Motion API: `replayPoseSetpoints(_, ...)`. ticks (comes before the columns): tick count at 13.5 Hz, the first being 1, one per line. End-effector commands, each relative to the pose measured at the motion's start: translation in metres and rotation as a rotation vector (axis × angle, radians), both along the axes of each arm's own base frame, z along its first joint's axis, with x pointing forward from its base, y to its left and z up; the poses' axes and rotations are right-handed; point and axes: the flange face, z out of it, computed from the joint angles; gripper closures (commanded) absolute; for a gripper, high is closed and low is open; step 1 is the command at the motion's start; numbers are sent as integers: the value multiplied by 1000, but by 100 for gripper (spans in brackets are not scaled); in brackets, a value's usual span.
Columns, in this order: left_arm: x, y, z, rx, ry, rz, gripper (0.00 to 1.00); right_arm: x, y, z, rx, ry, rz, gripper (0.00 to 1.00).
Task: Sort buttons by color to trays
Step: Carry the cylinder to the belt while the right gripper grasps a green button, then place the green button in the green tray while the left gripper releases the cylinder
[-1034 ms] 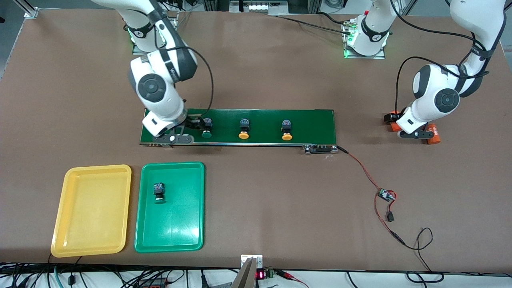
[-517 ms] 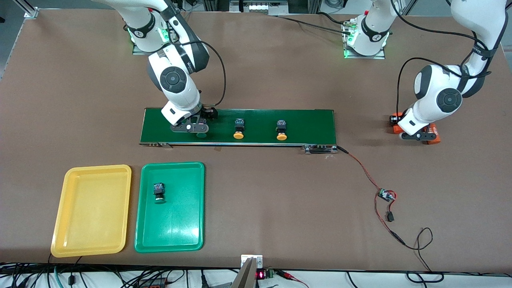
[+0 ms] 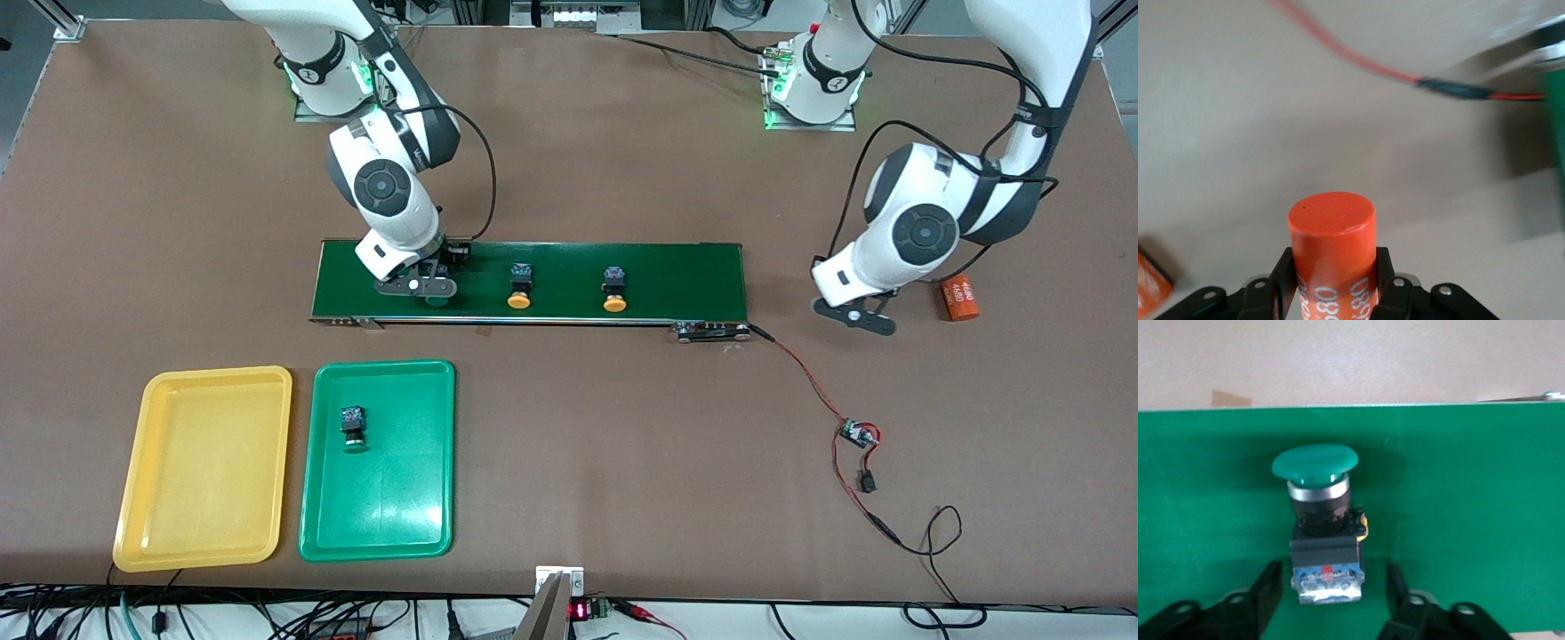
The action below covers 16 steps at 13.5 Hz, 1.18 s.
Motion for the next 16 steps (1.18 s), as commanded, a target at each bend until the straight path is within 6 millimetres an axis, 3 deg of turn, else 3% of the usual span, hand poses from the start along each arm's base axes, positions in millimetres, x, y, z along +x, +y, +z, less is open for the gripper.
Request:
replayPoseSetpoints(1,12,-27,18,-105,17,-197,86,4,-6,2,12,-4,-22,65)
replayPoseSetpoints(4,4,-82,14,-230,49,-360,86,26,-8,22,37,-44,-25,77)
replayPoseSetpoints(6,2,-118,9,-286,61,-506,86,50,-6,49,63,-104,-29,78)
replayPoseSetpoints(8,-9,-150,6,-318,74,-608,87,78,-3,64,82,-154,-3,78)
replayPoseSetpoints(11,-23,-185,-3,-340,70,-695,86,125,-17,68,85,-200,53,77)
replayPoseSetpoints(13,-23,-200,-8,-368,14,-743,84,152,-27,58,71,-185,101,77)
replayPoseSetpoints(14,-24,-201,-8,-372,9,-752,78,164,-32,53,61,-191,113,77)
replayPoseSetpoints(16,-24,-202,-4,-367,2,-759,1,177,-40,37,46,-192,126,77)
